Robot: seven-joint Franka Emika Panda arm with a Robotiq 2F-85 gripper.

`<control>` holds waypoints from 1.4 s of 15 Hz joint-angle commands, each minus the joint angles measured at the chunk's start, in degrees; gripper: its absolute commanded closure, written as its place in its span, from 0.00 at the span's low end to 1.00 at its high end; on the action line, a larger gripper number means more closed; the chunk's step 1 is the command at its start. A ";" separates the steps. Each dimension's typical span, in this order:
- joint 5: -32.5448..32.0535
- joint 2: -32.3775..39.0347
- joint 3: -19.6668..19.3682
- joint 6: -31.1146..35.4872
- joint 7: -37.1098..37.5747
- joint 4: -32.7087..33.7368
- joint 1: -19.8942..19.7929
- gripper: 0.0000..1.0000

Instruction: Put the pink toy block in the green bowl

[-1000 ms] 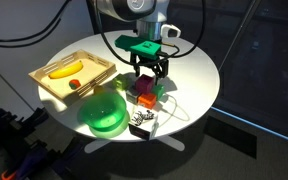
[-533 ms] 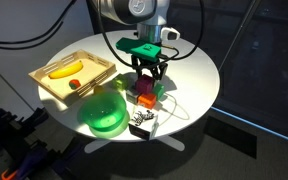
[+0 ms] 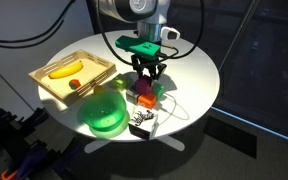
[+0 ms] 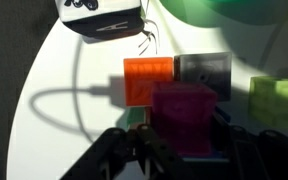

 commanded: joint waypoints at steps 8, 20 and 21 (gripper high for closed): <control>-1.24 -7.68 -0.26 -7.16 1.98 -2.98 0.22 0.72; -4.90 -19.83 -0.78 -4.34 1.53 -17.62 1.39 0.72; -5.19 -20.47 -0.82 -3.98 1.62 -18.83 1.48 0.72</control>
